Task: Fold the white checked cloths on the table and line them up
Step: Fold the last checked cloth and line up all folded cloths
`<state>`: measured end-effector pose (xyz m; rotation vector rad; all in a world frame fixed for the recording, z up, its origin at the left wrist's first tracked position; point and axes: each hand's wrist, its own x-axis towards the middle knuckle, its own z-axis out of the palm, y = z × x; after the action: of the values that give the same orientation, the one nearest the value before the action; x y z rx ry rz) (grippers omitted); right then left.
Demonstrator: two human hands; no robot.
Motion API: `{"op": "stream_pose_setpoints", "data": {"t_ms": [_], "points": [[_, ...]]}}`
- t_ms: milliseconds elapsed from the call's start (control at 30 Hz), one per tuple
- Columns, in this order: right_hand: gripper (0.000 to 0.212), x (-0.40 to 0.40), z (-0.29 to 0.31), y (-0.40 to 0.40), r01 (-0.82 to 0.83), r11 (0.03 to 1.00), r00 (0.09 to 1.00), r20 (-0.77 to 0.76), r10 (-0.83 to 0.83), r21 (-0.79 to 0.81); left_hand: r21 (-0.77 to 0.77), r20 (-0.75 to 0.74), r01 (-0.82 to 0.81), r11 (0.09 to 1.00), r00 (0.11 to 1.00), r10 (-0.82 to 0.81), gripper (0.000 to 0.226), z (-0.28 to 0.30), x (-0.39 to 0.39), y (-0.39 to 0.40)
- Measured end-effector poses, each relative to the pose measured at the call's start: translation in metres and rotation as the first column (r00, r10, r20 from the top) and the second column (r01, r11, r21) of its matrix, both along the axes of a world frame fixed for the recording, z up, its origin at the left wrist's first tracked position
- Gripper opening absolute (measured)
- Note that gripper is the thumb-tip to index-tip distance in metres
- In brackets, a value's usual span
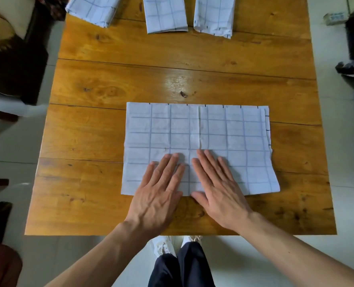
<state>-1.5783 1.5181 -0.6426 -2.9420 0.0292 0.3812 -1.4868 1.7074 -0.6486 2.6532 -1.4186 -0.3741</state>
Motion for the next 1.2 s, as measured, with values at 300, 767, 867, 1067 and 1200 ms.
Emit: {"op": "stream_pose_setpoints", "data": {"t_ms": [300, 767, 867, 1067, 1200], "points": [[0.068, -0.029, 0.001, -0.042, 0.027, 0.999, 0.999, -0.019, -0.027, -0.035, 0.02, 0.006, 0.018, 1.0, 1.0, -0.019, 0.063, 0.0, 0.003, 0.004], [0.06, -0.078, 0.008, -0.1, 0.229, 0.973, 0.972, -0.041, -0.23, -0.034, 0.019, 0.009, 0.018, 1.0, 1.0, -0.018, 0.062, 0.002, 0.005, 0.003], [0.061, -0.082, 0.009, -0.101, 0.259, 0.966, 0.964, -0.053, -0.26, -0.015, 0.02, 0.006, 0.023, 1.0, 1.0, -0.024, 0.061, 0.003, 0.006, 0.004], [0.062, -0.089, 0.013, -0.104, 0.303, 0.953, 0.951, -0.071, -0.302, 0.002, 0.023, 0.02, 0.032, 0.999, 0.999, -0.033, 0.061, 0.004, 0.006, 0.004], [0.084, -0.092, 0.013, -0.108, 0.361, 0.932, 0.929, -0.083, -0.362, -0.023, 0.07, 0.023, 0.035, 0.997, 0.999, -0.037, 0.061, 0.007, 0.004, 0.004]]}}
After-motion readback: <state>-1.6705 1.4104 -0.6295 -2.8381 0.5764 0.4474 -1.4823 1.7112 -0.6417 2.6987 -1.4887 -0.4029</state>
